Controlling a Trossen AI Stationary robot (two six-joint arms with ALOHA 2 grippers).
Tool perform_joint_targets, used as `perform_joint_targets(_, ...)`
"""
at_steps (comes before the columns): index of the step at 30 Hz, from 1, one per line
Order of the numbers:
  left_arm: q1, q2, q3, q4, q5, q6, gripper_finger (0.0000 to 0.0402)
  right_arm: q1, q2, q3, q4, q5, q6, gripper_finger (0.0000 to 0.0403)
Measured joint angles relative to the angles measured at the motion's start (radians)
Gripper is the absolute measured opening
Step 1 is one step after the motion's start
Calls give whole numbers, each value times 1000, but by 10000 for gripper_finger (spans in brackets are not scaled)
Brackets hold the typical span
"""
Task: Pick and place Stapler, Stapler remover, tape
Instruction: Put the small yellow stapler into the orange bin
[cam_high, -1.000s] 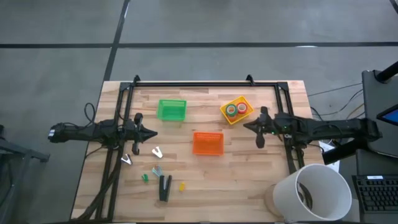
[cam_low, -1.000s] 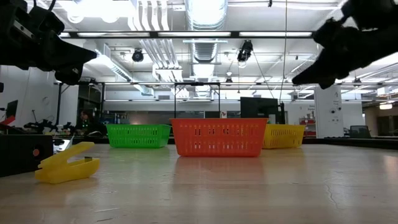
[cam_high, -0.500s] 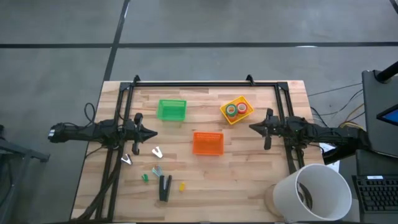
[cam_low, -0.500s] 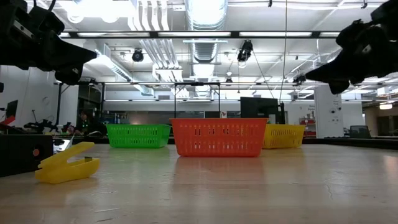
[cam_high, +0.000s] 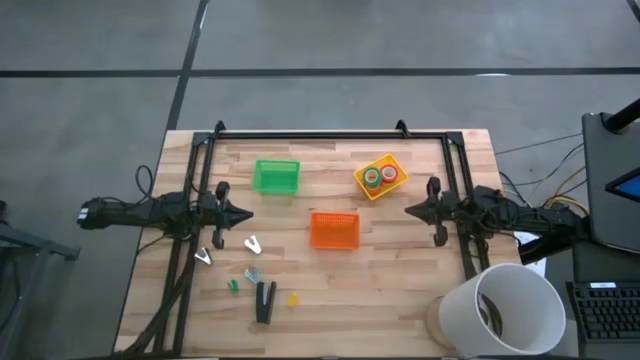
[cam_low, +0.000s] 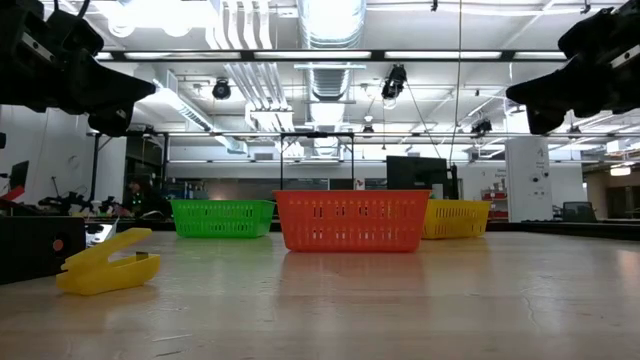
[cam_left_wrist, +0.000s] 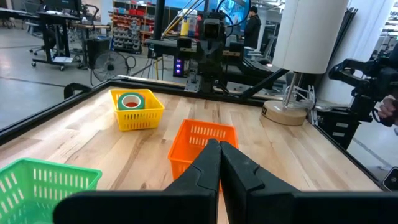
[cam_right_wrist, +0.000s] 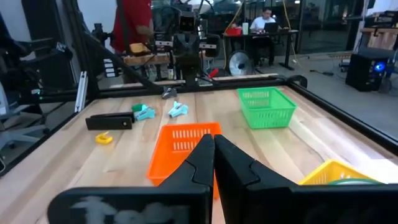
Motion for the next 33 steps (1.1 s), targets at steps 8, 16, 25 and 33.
perform_joint_targets(8,0,0,0,0,0,0,10,0,36,0,-1,-1,3,8)
perform_joint_targets(16,0,0,0,0,0,0,10,0,42,0,0,-1,3,8)
perform_joint_targets(25,0,0,0,0,0,0,10,0,42,0,0,-1,3,8)
perform_joint_targets(33,0,0,0,0,0,0,10,0,42,0,0,0,3,8)
